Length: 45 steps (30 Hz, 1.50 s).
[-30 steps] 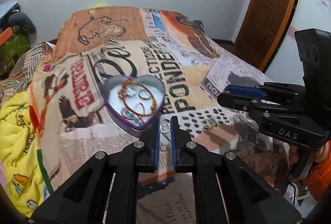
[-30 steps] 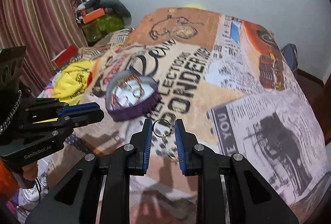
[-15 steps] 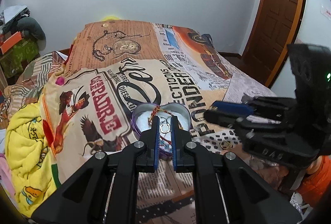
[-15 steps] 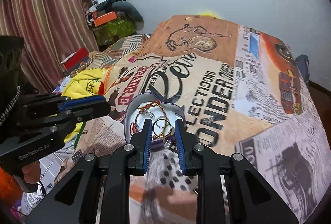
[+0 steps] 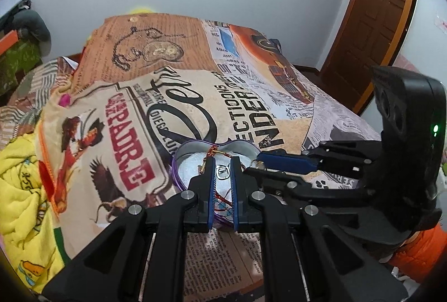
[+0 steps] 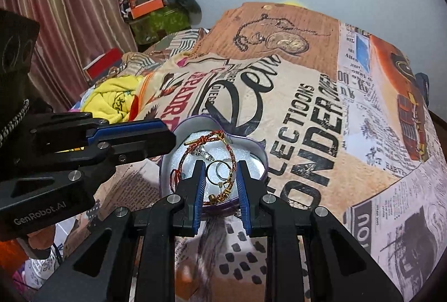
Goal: Organize jewelry
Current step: 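Lower both rings into the heart tin and open both tools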
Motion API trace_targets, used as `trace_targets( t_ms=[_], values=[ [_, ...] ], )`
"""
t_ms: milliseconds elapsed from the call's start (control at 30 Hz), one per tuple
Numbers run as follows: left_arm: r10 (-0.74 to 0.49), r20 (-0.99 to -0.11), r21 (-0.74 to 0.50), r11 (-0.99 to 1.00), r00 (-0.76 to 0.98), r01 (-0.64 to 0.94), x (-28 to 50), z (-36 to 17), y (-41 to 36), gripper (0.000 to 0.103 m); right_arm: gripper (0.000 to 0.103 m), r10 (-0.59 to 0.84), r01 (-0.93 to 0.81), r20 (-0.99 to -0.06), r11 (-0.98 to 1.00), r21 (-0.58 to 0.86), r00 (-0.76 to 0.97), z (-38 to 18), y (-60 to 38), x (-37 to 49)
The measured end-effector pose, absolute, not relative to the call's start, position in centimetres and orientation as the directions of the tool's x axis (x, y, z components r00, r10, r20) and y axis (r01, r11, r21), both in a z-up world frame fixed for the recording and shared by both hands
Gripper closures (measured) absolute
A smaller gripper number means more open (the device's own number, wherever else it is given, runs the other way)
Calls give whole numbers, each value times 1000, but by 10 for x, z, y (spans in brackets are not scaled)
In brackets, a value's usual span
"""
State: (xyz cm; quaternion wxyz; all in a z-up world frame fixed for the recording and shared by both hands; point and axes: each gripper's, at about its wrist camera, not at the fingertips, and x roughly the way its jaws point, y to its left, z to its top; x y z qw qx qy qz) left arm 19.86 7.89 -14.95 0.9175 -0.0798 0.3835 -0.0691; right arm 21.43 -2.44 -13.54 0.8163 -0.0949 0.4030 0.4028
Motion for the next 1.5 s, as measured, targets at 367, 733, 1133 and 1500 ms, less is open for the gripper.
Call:
trace_targets(
  t_ms=[367,733,1133,1500],
  values=[
    [-207,-713,-218,973,670,68,208,-150,85,95,83,572,-752,-754,639,162,324,-144,-15,214],
    [-128,-708,-181,983,694,-3,200,-140,99,87,80,563,-736,-768,652,184,306,-142,-15,219],
    [-79,-702,-111,994,708,2,183,-125,80,69,80,560,-662,-712,728,177,425,-100,-71,214],
    [-135,-738,-107,991,661,83,175,-134,29,61,63,477,-561,-728,813,153,493,-100,-141,205]
  ],
)
